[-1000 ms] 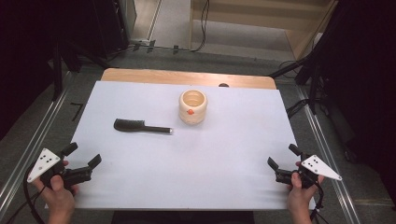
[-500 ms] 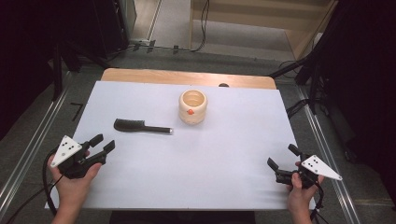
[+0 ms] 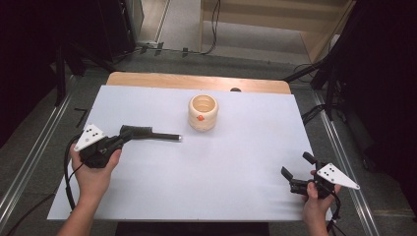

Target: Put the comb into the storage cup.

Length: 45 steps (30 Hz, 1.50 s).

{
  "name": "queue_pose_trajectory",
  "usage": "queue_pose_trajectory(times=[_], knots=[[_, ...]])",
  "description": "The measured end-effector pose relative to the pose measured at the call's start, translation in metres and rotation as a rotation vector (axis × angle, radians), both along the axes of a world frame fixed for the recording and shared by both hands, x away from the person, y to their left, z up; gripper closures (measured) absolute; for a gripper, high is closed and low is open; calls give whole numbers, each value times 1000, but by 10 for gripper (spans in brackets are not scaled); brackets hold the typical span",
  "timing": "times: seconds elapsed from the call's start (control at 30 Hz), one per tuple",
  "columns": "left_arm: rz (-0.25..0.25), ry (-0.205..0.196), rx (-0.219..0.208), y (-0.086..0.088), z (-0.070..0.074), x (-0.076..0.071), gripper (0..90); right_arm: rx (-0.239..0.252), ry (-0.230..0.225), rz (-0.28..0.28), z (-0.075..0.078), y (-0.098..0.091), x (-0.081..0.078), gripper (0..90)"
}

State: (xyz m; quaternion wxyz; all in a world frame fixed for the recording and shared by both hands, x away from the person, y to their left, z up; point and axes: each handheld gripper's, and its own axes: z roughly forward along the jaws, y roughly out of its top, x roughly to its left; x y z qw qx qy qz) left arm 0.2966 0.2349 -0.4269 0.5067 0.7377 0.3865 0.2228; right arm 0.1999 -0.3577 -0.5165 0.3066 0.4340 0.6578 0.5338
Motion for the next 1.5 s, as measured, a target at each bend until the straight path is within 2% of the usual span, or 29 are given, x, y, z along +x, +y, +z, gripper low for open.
queue_pose_trajectory(times=[0.27,0.3,0.33,0.5,0.67,0.83,0.97,1.13,1.17,1.2,1.27,1.3,1.37,1.5], knots=[[-28,39,3,-21,-3,22,900,-3,3,6,0,0,0,0],[-34,72,-20,-26,-4,29,900,-3,2,6,0,0,0,0],[-37,85,-27,-29,-4,31,900,-3,3,5,0,0,0,0],[-51,116,-38,-41,-8,41,900,-3,3,10,0,0,0,0],[-78,157,-26,-57,-14,56,900,-2,4,13,0,0,1,0],[-102,197,-49,-64,-20,67,900,-2,3,17,0,0,1,0],[-101,237,-26,-74,-30,79,900,-2,6,20,0,0,1,0],[-92,273,-16,-81,-38,87,900,-6,4,25,0,0,1,0],[-93,298,-6,-84,-43,91,900,-7,5,25,0,1,1,0],[-93,298,-6,-84,-43,91,900,-7,5,25,0,1,1,0],[-86,334,19,-90,-50,95,900,-9,6,26,0,1,1,0],[-86,334,19,-90,-50,95,900,-9,6,26,0,1,1,0],[-84,363,35,-94,-55,98,900,-11,6,25,0,1,2,0],[-87,393,53,-103,-62,102,900,-16,8,28,-1,2,2,0]])
